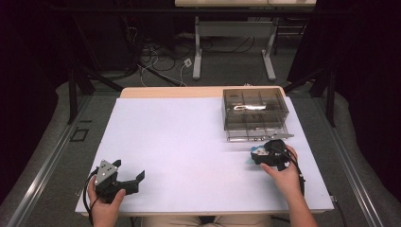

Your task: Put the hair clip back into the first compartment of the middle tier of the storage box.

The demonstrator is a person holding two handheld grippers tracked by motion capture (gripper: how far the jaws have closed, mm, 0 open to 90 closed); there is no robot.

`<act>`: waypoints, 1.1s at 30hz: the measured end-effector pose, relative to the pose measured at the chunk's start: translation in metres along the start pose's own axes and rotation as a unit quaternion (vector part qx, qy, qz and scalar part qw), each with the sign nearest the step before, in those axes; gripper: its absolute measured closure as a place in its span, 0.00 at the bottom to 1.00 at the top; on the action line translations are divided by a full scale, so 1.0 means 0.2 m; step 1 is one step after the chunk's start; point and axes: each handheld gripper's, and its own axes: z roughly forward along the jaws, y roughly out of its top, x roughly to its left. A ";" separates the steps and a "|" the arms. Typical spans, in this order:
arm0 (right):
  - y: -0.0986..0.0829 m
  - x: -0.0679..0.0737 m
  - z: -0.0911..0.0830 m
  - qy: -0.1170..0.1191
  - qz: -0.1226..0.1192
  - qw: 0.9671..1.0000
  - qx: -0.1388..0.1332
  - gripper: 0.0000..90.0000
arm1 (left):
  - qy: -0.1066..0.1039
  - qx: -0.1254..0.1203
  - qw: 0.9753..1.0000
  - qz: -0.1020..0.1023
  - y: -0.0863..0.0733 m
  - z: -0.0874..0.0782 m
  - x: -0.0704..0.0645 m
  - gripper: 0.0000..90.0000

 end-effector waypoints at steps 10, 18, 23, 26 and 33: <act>0.01 0.01 -0.03 0.001 -0.003 1.000 -0.016 0.38 | 0.001 0.001 1.000 0.002 0.00 0.00 0.00 0.00; 0.03 0.05 -0.06 0.008 -0.005 0.999 -0.031 0.38 | -0.001 0.002 1.000 0.000 -0.01 0.01 0.01 0.00; 0.06 0.08 -0.07 0.017 -0.007 0.999 -0.035 0.38 | -0.002 0.003 1.000 0.002 -0.01 0.01 0.00 0.00; 0.08 0.10 -0.08 0.022 -0.019 0.999 -0.039 0.38 | -0.002 0.003 1.000 0.002 -0.01 0.01 0.00 0.00; 0.12 0.13 -0.09 0.026 -0.040 0.999 -0.027 0.38 | -0.002 0.004 1.000 0.001 -0.01 0.01 0.00 0.00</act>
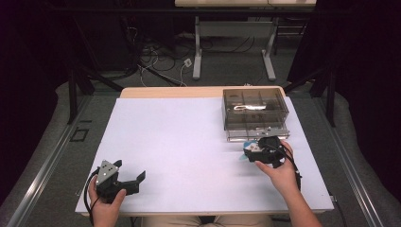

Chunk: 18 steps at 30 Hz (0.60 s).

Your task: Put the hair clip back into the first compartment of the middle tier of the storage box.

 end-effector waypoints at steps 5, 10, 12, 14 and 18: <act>0.03 0.01 0.00 0.011 -0.008 1.000 0.004 0.38 | -0.001 0.001 1.000 0.003 0.00 0.00 0.00 0.00; 0.07 0.02 0.01 0.019 -0.018 1.000 0.015 0.38 | -0.002 0.001 1.000 0.002 0.00 0.00 0.00 0.00; 0.08 0.03 0.01 0.022 -0.026 0.999 0.023 0.38 | -0.002 0.001 1.000 0.001 0.00 0.00 0.00 0.00; 0.09 0.04 0.02 0.029 -0.030 0.999 0.027 0.38 | -0.002 0.001 1.000 0.001 0.00 0.01 -0.01 0.00; 0.11 0.05 0.03 0.036 -0.040 0.998 0.035 0.38 | -0.001 0.001 1.000 0.001 0.00 0.01 -0.01 0.00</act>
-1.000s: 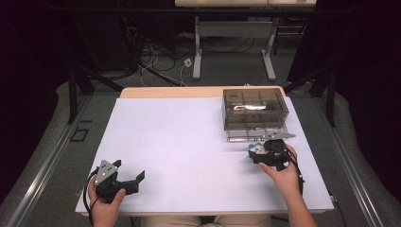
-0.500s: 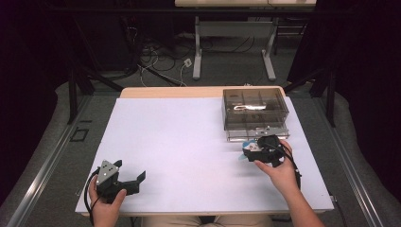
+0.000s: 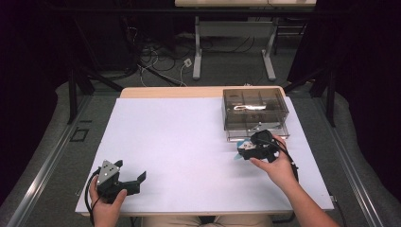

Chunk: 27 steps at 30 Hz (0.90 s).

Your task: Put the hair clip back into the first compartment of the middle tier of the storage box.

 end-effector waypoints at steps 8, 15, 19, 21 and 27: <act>0.05 0.01 0.02 0.011 -0.010 1.000 0.023 0.38 | -0.001 0.001 1.000 0.001 0.00 0.00 0.00 0.00; 0.08 0.01 0.02 0.017 -0.012 0.999 0.031 0.38 | -0.002 0.001 1.000 0.001 0.00 0.01 0.00 0.00; 0.10 0.01 0.02 0.016 -0.006 0.999 0.037 0.38 | -0.002 0.002 1.000 0.002 0.00 0.01 0.00 0.00; 0.11 0.01 0.02 0.018 -0.007 0.999 0.045 0.38 | -0.002 0.003 1.000 0.003 0.00 0.01 0.00 0.00; 0.14 0.00 0.02 0.021 -0.004 0.999 0.042 0.38 | -0.003 0.003 1.000 0.002 0.00 0.01 0.00 0.00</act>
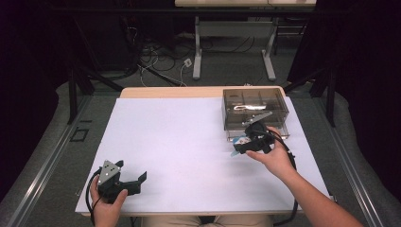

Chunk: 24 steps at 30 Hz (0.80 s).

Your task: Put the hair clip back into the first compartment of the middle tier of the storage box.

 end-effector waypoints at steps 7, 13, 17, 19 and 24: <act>0.04 -0.01 0.00 -0.001 0.003 1.000 0.006 0.38 | 0.000 0.000 1.000 -0.001 0.00 0.00 0.00 0.00; 0.08 -0.02 0.01 -0.004 0.014 1.000 0.007 0.38 | 0.000 0.000 1.000 -0.001 0.00 0.00 0.00 0.00; 0.09 -0.04 0.03 -0.012 0.016 1.000 0.010 0.38 | 0.000 0.001 1.000 0.000 0.00 0.00 0.00 0.00; 0.10 -0.04 0.04 -0.014 0.020 1.000 0.015 0.38 | 0.000 0.001 1.000 0.001 0.00 0.00 0.00 0.00; 0.13 -0.05 0.05 -0.016 0.026 0.999 0.012 0.38 | 0.000 0.000 1.000 -0.001 0.00 0.00 0.00 0.00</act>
